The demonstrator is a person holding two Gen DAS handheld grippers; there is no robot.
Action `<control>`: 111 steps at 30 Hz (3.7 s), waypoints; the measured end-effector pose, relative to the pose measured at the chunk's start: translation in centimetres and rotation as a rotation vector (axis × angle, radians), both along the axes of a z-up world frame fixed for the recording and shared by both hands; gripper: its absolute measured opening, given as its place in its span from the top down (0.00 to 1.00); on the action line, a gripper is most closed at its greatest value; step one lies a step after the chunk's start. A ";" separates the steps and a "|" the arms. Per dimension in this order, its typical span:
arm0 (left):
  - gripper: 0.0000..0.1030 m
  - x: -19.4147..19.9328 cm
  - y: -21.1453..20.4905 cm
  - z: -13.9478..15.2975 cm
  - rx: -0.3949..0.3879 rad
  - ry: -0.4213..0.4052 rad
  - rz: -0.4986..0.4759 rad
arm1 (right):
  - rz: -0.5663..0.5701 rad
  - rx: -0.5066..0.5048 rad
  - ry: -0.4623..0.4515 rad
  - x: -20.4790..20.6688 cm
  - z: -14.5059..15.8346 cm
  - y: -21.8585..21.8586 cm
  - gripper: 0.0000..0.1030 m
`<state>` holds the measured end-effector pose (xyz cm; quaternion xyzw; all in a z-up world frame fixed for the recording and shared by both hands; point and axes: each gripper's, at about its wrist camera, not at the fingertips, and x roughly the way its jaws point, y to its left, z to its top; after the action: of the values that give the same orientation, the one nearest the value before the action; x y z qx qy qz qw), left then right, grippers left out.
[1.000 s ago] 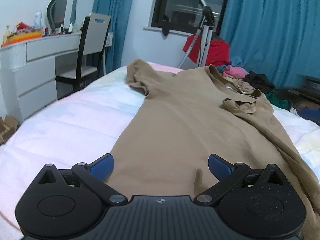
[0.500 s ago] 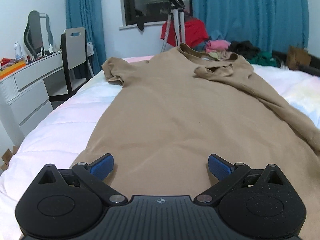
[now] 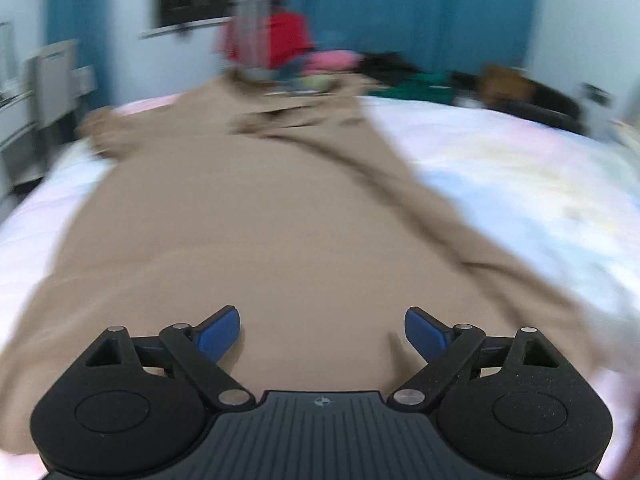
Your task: Fold clothes
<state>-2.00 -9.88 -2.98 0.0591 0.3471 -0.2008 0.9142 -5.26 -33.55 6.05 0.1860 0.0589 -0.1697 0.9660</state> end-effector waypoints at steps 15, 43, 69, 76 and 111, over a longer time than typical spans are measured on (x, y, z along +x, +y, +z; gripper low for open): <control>0.46 -6.8 -10.8 -3.2 -0.065 -0.035 -0.555 | 0.002 0.064 -0.121 -1.4 -0.3 -1.9 0.10; 0.90 -6.2 6.5 2.4 -0.430 0.098 0.054 | 0.017 -0.189 -0.011 0.7 -0.3 3.1 0.10; 0.50 0.6 5.1 -0.4 -0.229 0.255 0.003 | 0.499 -0.003 0.169 7.0 -2.5 7.1 0.22; 0.59 0.8 5.3 -2.2 -0.216 0.231 -0.030 | 0.702 -0.109 0.313 19.1 -3.4 11.9 0.23; 0.29 -1.5 10.2 -0.7 -0.253 0.065 0.010 | 0.548 -0.213 0.350 36.8 -6.0 16.7 0.16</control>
<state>-3.49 0.29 -3.70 -0.0648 0.3486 -0.2403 0.9036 31.51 -16.90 0.03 0.0291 0.2535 0.0614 0.9649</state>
